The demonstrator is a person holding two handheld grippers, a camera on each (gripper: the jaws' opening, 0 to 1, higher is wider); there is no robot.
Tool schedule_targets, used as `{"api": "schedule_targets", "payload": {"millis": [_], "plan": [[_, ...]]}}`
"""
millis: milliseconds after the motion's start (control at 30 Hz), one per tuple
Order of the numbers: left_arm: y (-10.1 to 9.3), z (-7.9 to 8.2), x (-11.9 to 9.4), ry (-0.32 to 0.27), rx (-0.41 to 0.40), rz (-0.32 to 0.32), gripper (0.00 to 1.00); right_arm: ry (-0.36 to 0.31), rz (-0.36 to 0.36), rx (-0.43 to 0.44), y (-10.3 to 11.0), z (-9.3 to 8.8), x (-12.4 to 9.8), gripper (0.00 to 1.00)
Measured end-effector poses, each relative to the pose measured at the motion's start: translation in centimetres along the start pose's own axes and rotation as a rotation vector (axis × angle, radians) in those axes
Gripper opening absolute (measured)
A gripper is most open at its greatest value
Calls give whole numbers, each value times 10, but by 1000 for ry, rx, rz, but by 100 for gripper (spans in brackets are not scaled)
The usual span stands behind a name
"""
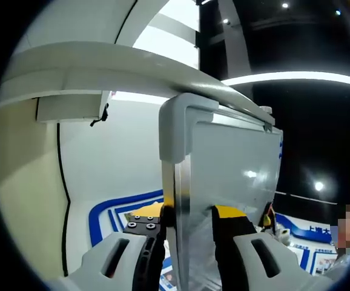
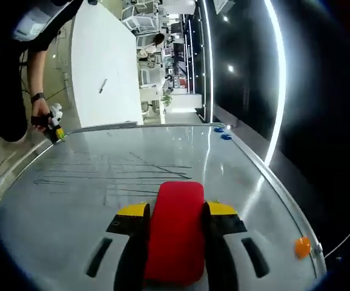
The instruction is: Wipe the writing off the whiteboard with the eraser
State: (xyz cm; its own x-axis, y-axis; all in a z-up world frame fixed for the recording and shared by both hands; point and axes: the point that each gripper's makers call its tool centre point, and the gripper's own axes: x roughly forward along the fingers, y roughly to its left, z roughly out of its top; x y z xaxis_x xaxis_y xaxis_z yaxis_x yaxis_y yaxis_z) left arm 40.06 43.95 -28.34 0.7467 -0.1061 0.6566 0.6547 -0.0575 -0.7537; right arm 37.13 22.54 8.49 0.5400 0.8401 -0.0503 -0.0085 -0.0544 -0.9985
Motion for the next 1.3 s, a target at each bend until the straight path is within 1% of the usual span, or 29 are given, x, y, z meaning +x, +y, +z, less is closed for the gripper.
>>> {"api": "schedule_targets", "payload": {"millis": [67, 200, 300, 333, 367, 467, 533, 567, 600, 633, 700, 733, 767, 800, 867, 933, 1000, 1033, 1133, 1167, 1300], "plan": [[1, 1, 0, -2, -3, 2, 34, -2, 14, 18, 26, 1, 2, 30], [2, 2, 0, 0, -5, 2, 33, -13, 33, 15, 74, 3, 4, 30], [0, 0, 0, -5, -10, 3, 34, -21, 68, 4, 110, 5, 5, 30], [1, 0, 0, -6, -9, 3, 34, -22, 71, 7, 121, 5, 6, 30], [1, 0, 0, -7, -11, 3, 34, -21, 92, 26, 135, 5, 7, 30], [1, 1, 0, -9, -11, 4, 34, -29, 112, 33, 170, 6, 8, 30], [1, 1, 0, -10, -11, 3, 34, -31, 107, 40, 187, 6, 9, 30], [1, 1, 0, -10, -11, 4, 34, -31, 116, 33, 197, 7, 10, 30], [1, 1, 0, -10, -11, 4, 34, -27, 148, -7, 209, 8, 10, 30], [1, 1, 0, -9, -9, 4, 33, -22, 167, -14, 221, 8, 11, 30], [2, 1, -1, -6, -7, 4, 33, -19, 207, 5, 242, 8, 11, 30], [2, 2, -1, -5, -7, 4, 33, -18, 248, -3, 255, 9, 10, 30], [2, 2, 0, -5, -8, 5, 33, -16, 273, -22, 267, 9, 10, 30], [2, 2, 0, -4, -6, 5, 33, -12, 266, -33, 272, 9, 11, 30], [3, 3, 0, -6, -8, 4, 33, 2, 263, -22, 269, 9, 12, 30], [3, 3, -1, -6, -7, 2, 33, 22, 296, -27, 267, 10, 11, 30], [2, 1, -1, -4, -9, 1, 33, 36, 325, -54, 266, 7, 8, 30], [1, 1, -1, -4, -8, 1, 33, 38, 325, -50, 261, 7, 8, 30], [2, 2, -1, -11, -10, 3, 33, 40, 304, -29, 234, 7, 7, 30], [2, 2, -1, -11, -11, 5, 33, 41, 286, -22, 218, 6, 7, 30], [3, 3, -1, -13, -11, 7, 33, 36, 269, -16, 172, 4, 7, 30]]}}
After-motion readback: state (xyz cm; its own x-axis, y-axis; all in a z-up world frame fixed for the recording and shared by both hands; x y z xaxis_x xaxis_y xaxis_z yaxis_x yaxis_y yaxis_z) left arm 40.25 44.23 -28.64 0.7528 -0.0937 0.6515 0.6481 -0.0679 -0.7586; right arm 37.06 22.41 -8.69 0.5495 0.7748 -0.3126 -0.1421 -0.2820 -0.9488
